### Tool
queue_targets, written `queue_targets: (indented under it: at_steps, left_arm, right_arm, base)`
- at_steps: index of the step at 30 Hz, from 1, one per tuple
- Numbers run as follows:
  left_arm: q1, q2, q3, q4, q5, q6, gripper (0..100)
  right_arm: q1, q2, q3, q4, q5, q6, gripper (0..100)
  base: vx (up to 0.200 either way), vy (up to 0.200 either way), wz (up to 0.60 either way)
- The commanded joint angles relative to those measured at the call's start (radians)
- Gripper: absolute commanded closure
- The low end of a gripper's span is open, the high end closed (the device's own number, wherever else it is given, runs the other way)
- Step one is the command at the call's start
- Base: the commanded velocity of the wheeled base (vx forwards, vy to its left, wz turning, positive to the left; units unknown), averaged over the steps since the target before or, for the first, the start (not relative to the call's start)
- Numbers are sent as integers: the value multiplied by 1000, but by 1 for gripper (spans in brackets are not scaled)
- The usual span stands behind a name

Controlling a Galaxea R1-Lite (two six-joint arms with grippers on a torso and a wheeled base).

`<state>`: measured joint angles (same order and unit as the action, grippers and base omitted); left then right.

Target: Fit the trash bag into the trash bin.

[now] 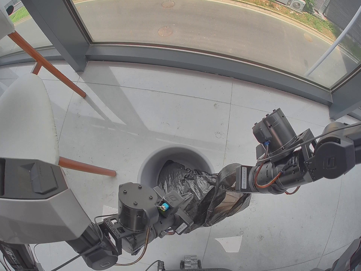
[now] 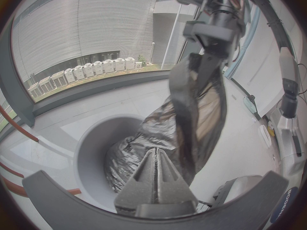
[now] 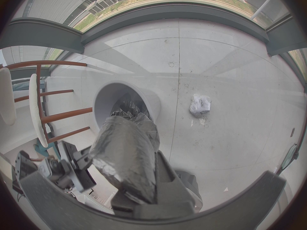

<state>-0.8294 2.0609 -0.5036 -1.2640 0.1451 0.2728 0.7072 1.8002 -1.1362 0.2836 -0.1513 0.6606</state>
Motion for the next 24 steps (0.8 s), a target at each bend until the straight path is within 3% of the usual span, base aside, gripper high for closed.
queue_targets:
  at_steps: [1,7,20,21,24]
  left_arm:
    - [-20,10,8,-15,7,3,0]
    - [-51,116,-29,-172,50,13,0]
    - [-68,213,-153,-176,93,13,0]
    - [-66,213,-151,-176,93,13,100]
    - [-47,219,-145,-179,93,13,100]
  right_arm:
    - [3,-4,-1,0,-1,1,100]
    - [3,2,-14,-1,-1,-1,100]
    - [11,8,-22,-1,-1,4,100]
    - [9,8,-22,-1,-1,4,100]
    - [3,8,-22,-1,-1,4,100]
  base:
    - [0,0,0]
    - [0,0,0]
    - [0,0,0]
    - [0,0,0]
    - [0,0,0]
